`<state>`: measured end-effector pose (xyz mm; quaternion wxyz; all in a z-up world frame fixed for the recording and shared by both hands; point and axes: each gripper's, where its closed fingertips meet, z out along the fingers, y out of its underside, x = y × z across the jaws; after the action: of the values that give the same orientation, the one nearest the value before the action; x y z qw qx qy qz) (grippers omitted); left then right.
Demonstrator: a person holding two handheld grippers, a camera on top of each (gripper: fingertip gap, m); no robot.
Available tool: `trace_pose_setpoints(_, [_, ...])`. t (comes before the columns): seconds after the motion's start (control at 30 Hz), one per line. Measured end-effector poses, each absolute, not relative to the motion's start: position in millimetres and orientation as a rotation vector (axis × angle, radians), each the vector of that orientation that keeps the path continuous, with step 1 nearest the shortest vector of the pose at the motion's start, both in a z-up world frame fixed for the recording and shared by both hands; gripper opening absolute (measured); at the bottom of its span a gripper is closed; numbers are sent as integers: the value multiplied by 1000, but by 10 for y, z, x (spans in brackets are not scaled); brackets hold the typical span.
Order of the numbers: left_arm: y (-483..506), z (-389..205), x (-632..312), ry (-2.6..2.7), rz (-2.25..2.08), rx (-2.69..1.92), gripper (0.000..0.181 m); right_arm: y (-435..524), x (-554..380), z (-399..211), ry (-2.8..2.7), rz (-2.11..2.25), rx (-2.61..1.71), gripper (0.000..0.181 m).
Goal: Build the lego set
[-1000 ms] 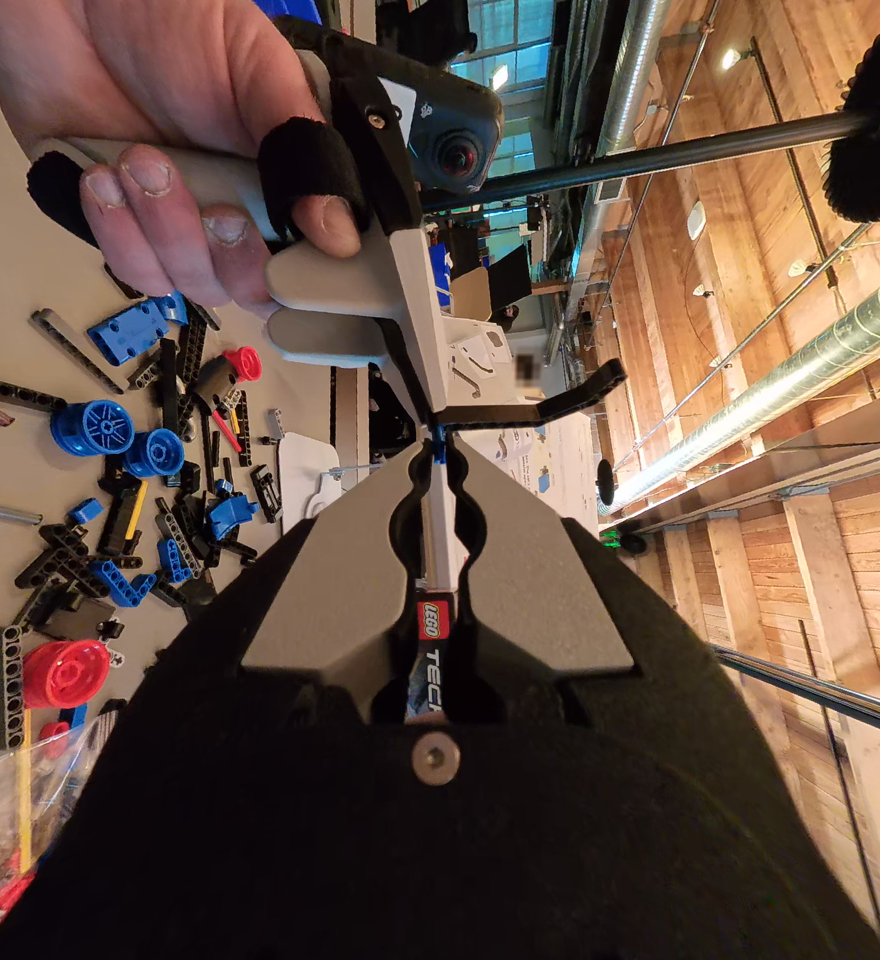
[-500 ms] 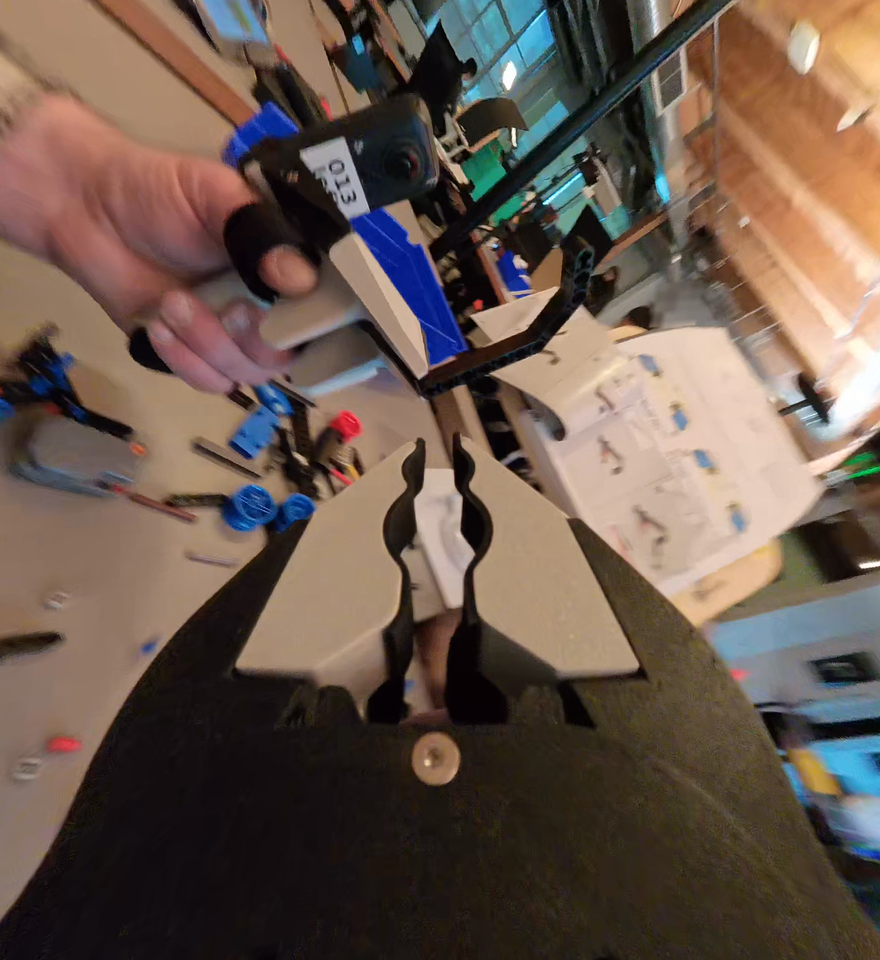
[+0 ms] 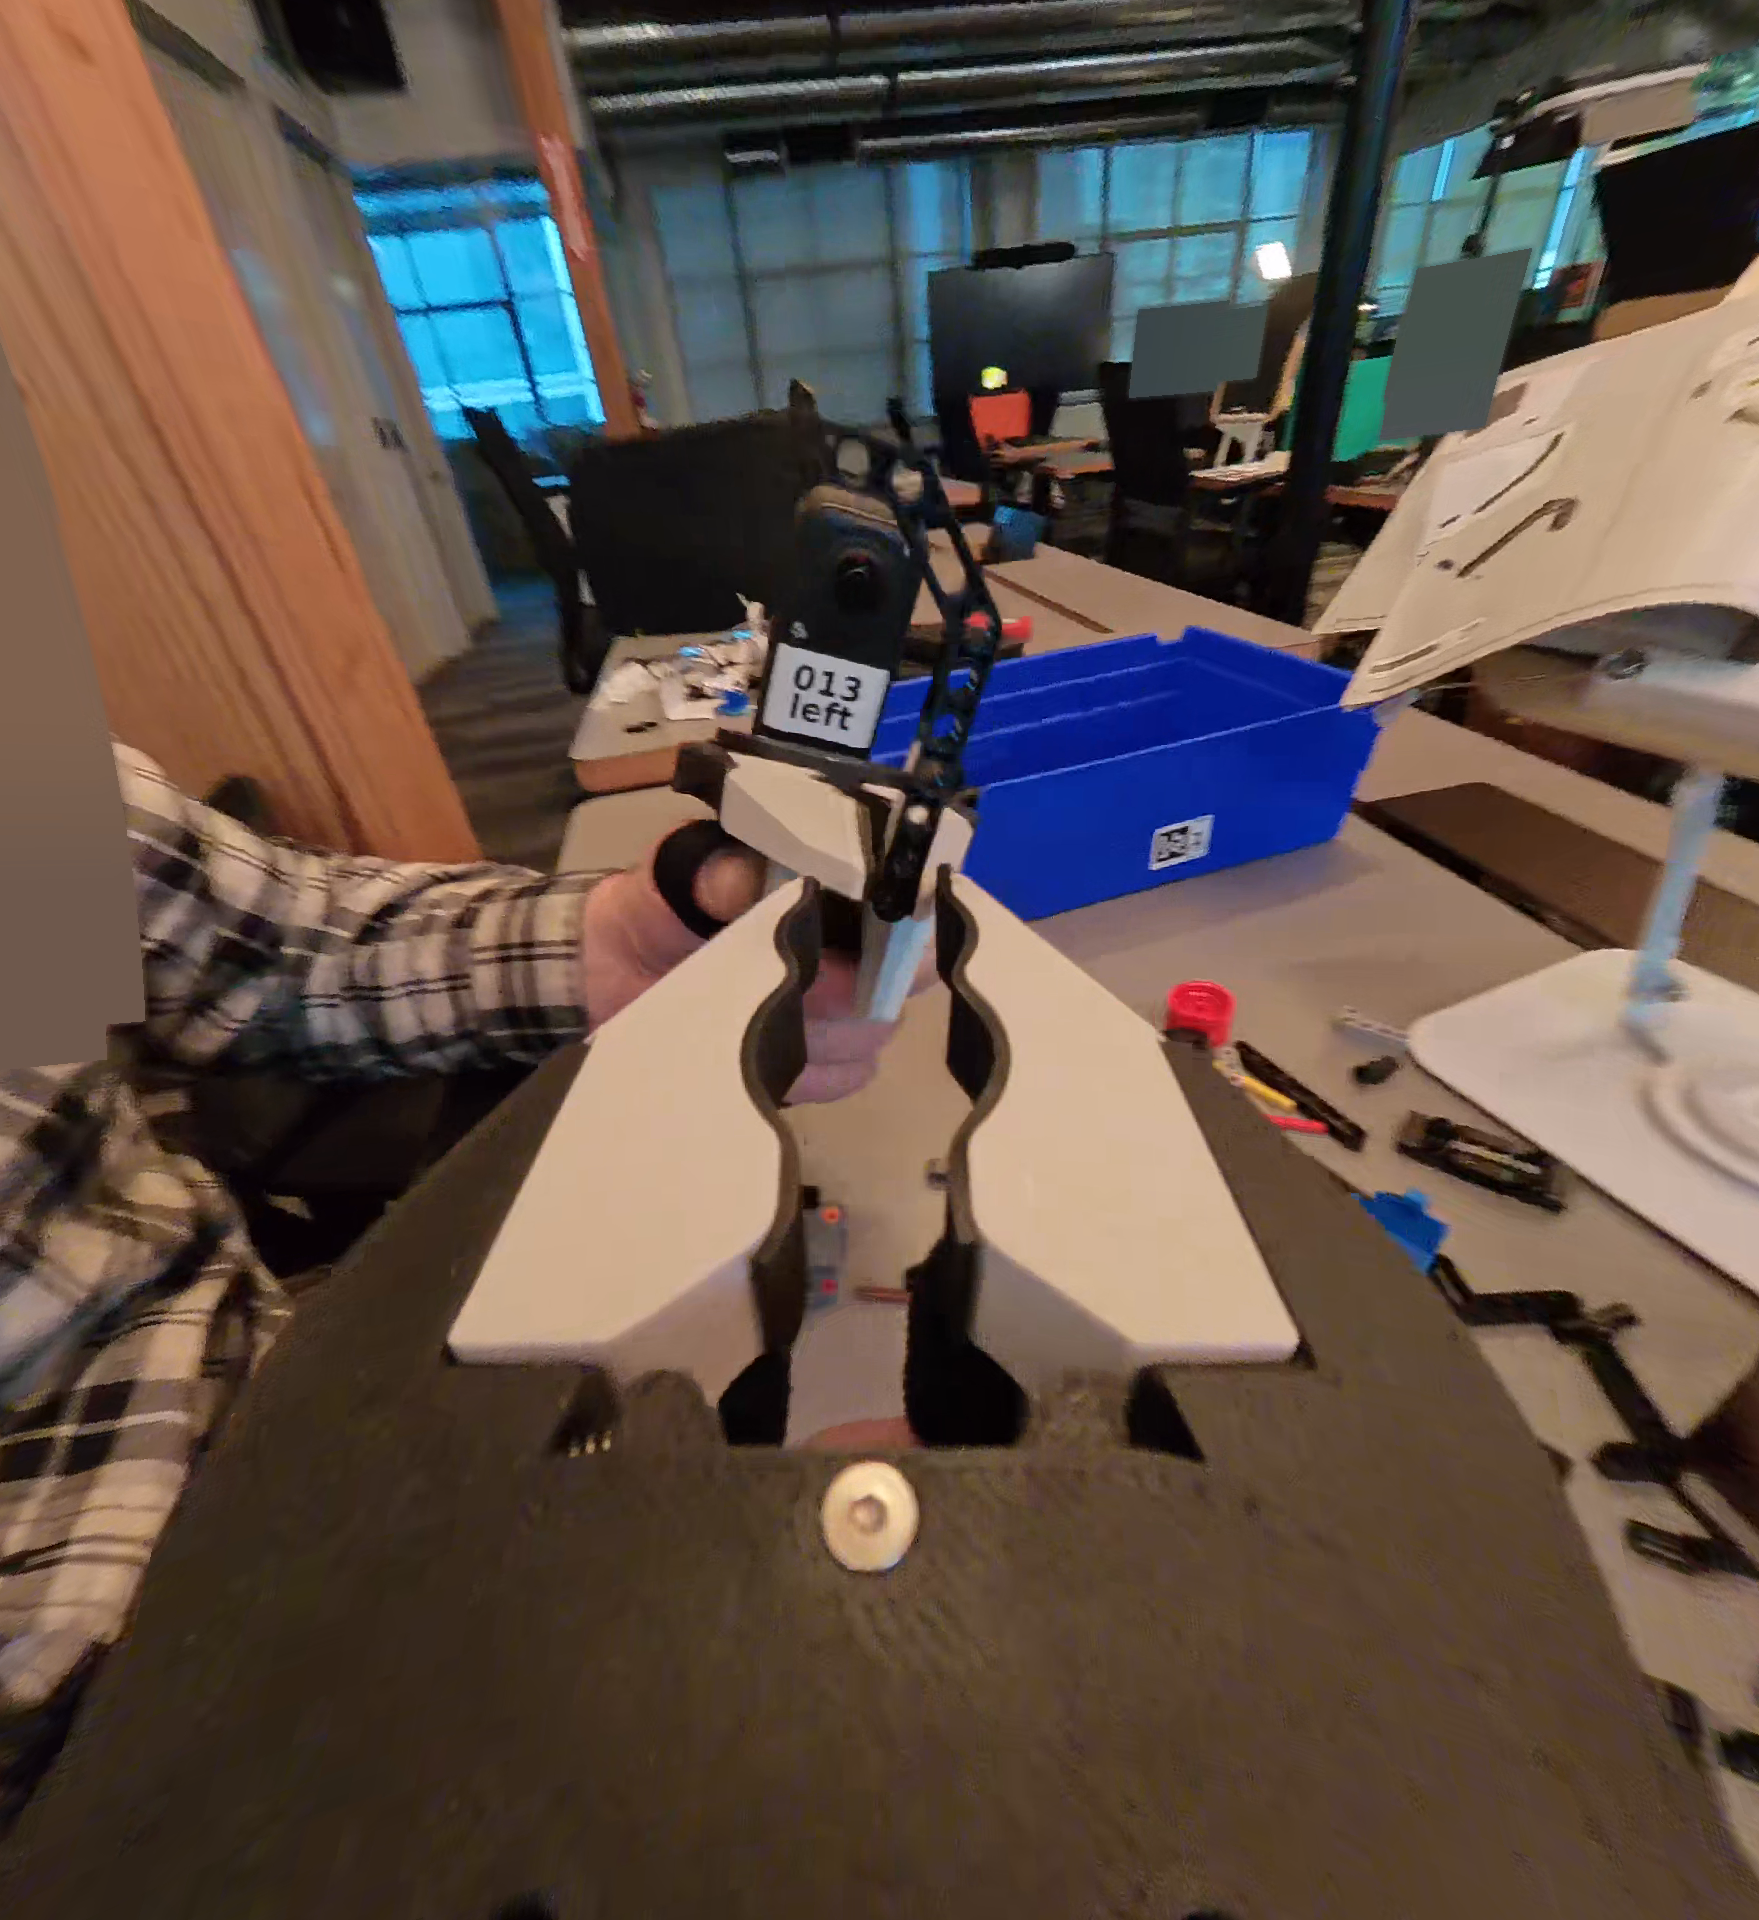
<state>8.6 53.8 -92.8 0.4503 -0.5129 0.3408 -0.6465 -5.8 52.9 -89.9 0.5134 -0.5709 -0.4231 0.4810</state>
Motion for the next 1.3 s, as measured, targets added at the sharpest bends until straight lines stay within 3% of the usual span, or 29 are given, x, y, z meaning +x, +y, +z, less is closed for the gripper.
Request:
trace_pose_setpoints(0.1, [526,-987,140,858,-1612,-1293,5,577,35,-873,-965,1187,-1389,21])
trace_pose_setpoints(0.2, [466,-1058,251,919,-1602,-1323,5,559,12,-877,-982,1136,-1391,7])
trace_pose_setpoints(0.3, [510,-1152,294,919,-1603,-1394,5,599,28,-958,-1008,1056,-1436,5])
trace_pose_setpoints(0.4, [612,-1396,239,984,-1446,-1539,21,683,131,-1089,-1053,969,-1509,5])
trace_pose_setpoints(0.5, [731,-1688,0,1091,-1214,-1690,29,677,225,-1590,-1280,771,-1686,5])
trace_pose_setpoints(0.63, [781,-1746,-208,1118,-1130,-1737,29,506,293,-2477,-1652,523,-1903,5])
trace_pose_setpoints(0.77, [742,-1978,-153,1236,-993,-1785,27,530,299,-2963,-1765,382,-2022,5])
trace_pose_setpoints(0.87, [670,-2133,-87,1318,-952,-1810,27,493,230,-2966,-1771,437,-2032,5])
trace_pose_setpoints(0.93, [646,-2176,-66,1350,-941,-1814,27,527,283,-2900,-1745,438,-2037,24])
trace_pose_setpoints(1.0, [634,-2173,-49,1370,-931,-1808,27,539,392,-2741,-1688,491,-2034,25])
trace_pose_setpoints(1.13, [599,-2151,-30,1409,-900,-1790,25,605,1060,-2456,-1575,362,-2057,19])
trace_pose_setpoints(1.3, [557,-2195,28,1458,-872,-1783,25,231,1713,-2653,-1581,264,-2149,12])
